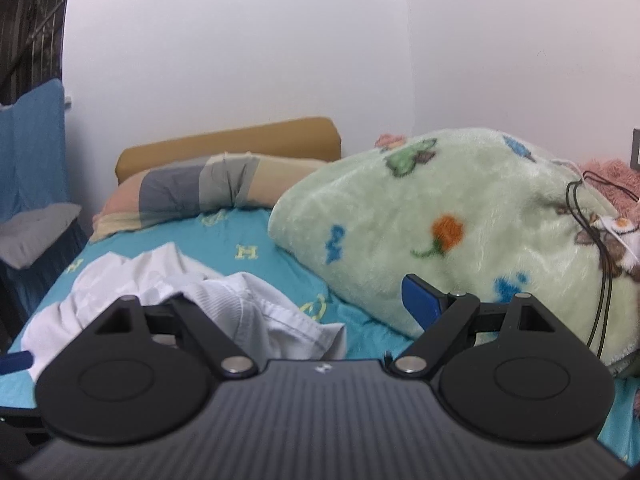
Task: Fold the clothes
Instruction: 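Lift the T-shirt high with both grippers and shake it out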
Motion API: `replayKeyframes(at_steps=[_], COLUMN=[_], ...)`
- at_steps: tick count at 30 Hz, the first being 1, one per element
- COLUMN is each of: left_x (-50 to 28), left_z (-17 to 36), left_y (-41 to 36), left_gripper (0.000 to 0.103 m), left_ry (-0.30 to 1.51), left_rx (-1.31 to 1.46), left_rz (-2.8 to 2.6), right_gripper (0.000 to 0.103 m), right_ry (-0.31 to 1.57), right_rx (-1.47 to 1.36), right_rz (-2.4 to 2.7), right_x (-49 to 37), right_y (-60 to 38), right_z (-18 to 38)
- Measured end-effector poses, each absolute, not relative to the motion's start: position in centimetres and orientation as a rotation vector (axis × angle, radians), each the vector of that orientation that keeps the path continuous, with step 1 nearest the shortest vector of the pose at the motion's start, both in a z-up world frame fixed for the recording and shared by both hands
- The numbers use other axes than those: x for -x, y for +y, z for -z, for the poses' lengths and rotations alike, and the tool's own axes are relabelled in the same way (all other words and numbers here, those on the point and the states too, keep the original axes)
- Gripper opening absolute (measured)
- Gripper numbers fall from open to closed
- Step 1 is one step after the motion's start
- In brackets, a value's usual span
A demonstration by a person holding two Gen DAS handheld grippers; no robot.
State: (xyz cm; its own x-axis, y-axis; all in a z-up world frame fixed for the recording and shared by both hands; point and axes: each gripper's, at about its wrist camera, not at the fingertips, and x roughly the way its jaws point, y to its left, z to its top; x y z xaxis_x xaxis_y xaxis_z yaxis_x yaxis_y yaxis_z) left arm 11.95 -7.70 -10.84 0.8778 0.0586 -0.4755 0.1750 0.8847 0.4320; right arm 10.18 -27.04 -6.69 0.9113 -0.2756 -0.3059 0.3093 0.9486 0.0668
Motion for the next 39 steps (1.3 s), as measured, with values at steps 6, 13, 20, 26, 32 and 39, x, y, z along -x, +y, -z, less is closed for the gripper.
replayKeyframes(at_steps=[6,13,20,26,32,39], left_x=[-11.6,-4.8,2.2,10.7,20.5,30.1], left_z=[7.1,-1.6,-20.7,-35.4,-43.6,-50.5], left_y=[-4.6,-6.3,-6.8,-9.0,-10.4,-9.1], left_gripper=[0.073,0.073,0.073,0.072,0.073,0.073], left_ry=[0.386,0.182,-0.005,-0.220,-0.380,-0.410], left_rx=[-0.186,-0.199,-0.011,-0.069,-0.152,-0.038], left_rz=[-0.259,-0.259,-0.329,-0.341,-0.320,-0.259], right_gripper=[0.086,0.086,0.086,0.086,0.086,0.086], right_ry=[0.503,0.434,0.169,0.022,-0.127,-0.257], right_rx=[-0.066,-0.116,-0.039,-0.092,-0.075,-0.049], right_rz=[0.304,0.348,0.280,0.255,0.228,0.191], right_x=[-12.4,-9.4,-3.5,3.1,10.5,19.3], right_y=[-27.6,-29.6,-29.3,-30.3,-31.7,-31.0], right_z=[9.7,4.6,-14.0,-29.1,-37.6,-43.3])
